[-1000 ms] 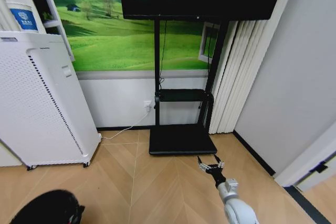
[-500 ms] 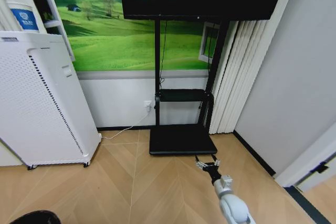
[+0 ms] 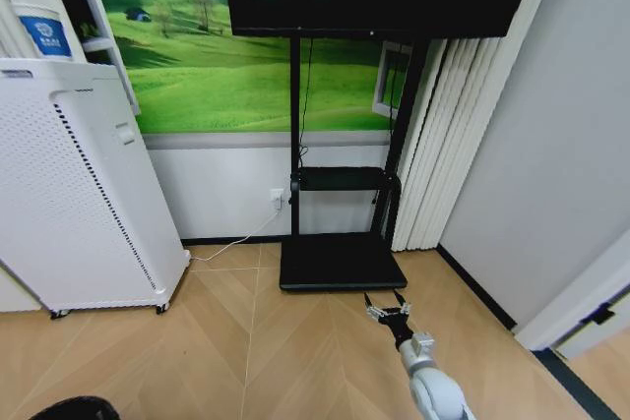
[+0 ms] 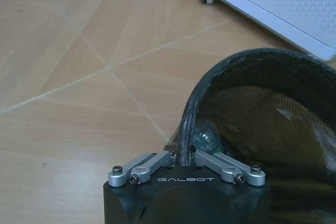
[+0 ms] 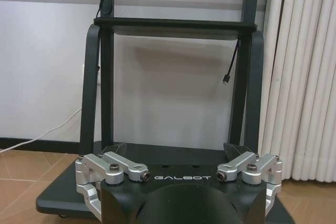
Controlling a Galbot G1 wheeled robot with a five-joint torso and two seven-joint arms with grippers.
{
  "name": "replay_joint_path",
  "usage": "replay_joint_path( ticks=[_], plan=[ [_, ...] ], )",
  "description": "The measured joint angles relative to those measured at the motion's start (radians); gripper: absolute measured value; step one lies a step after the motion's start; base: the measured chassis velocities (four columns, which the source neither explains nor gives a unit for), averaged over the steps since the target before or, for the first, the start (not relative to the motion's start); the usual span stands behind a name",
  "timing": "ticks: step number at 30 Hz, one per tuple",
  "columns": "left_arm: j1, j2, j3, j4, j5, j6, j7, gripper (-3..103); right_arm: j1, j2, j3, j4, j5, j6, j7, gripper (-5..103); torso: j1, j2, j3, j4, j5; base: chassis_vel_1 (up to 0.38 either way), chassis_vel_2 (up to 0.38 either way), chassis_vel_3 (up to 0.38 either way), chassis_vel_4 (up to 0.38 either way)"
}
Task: Pick up the trash bin and place the garbage on the floor into it.
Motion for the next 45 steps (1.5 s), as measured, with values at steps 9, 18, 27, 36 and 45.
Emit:
replay_joint_path(
  ticks=[9,18,27,36,45],
  plan=[
    [-0.025,-0.004,0.031,0.041,0.019,-0.008,0.006,2,0.000,-0.013,0.002,0.000,0.001,-0.003,0.006,100,0.000,0.000,0.000,-0.0006,0.0038,0.000,0.000,0.000,0.000],
    [-0.018,-0.005,0.026,0.035,0.016,-0.008,0.006,2,0.001,-0.015,-0.002,-0.007,0.001,-0.002,0.006,100,0.000,0.000,0.000,-0.0009,0.0014,0.000,0.000,0.000,0.000],
    [0.005,-0.034,0.014,-0.021,0.017,-0.023,0.024,0,0.012,-0.021,-0.020,-0.020,0.002,-0.001,0.006,100,0.000,0.000,0.000,-0.0006,0.0006,0.000,0.000,0.000,0.000],
    [0.019,-0.052,-0.003,-0.059,0.010,-0.027,0.021,0,0.018,-0.026,-0.025,-0.048,0.004,0.002,0.005,100,0.000,0.000,0.000,-0.0008,0.0017,0.000,0.000,0.000,0.000],
    [0.024,-0.063,-0.008,-0.056,0.015,-0.023,0.001,0,0.018,-0.026,-0.022,-0.073,0.004,0.011,0.002,100,0.000,0.000,0.000,-0.0007,0.0020,0.000,0.000,0.000,0.000]
  ],
)
